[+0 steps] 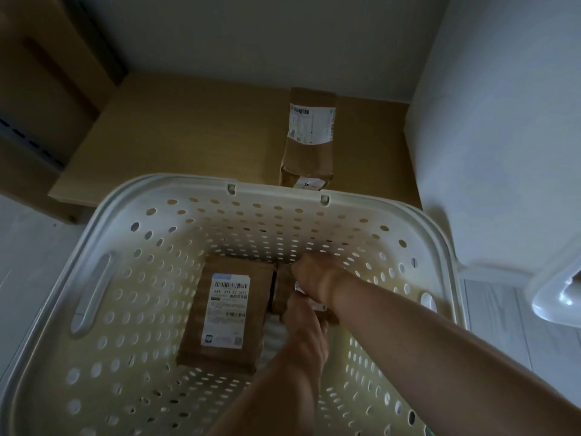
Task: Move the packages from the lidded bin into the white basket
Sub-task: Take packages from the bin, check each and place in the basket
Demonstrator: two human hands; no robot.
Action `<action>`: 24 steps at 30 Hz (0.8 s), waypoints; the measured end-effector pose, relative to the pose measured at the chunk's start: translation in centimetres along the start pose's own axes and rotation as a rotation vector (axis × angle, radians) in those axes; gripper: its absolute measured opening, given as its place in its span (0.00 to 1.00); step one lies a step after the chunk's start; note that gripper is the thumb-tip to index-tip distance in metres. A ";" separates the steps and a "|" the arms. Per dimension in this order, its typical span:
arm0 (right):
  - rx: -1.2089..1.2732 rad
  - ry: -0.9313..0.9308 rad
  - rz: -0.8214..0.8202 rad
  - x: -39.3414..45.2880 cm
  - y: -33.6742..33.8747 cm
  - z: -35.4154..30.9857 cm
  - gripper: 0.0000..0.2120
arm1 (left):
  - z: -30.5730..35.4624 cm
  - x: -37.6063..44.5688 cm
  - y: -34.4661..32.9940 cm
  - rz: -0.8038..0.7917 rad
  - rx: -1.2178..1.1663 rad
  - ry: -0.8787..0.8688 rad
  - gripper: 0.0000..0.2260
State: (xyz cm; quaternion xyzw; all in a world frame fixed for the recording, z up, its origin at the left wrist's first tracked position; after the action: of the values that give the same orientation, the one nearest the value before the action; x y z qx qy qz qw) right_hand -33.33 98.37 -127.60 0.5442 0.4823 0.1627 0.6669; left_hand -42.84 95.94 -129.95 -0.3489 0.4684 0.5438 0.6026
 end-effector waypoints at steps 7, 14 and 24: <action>-0.069 0.025 -0.085 -0.3 0.4 -0.4 0.05 | 0.8 0.1 0.0 -0.069 -0.138 -0.009 0.17; 0.082 -0.023 -0.097 -1.0 -0.1 0.9 0.11 | 1.8 0.5 0.0 -0.012 -0.110 0.067 0.25; 0.218 -0.077 -0.075 -3.8 1.7 -0.3 0.13 | 4.1 -0.2 1.5 0.052 0.222 -0.107 0.43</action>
State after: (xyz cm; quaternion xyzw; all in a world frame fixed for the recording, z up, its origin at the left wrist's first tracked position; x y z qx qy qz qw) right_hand -34.83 96.35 -124.28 0.6009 0.4909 0.0632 0.6276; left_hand -43.56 99.90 -128.30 -0.2383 0.5017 0.5218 0.6476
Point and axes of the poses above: each hand's wrist, its own x-axis towards the middle knuckle, its own y-axis out of the back of the hand, z = x × y, the point moved 4 cm from there along x, towards the middle knuckle, and after that the axes turned 14 degrees about z, right-handed, at the moved point
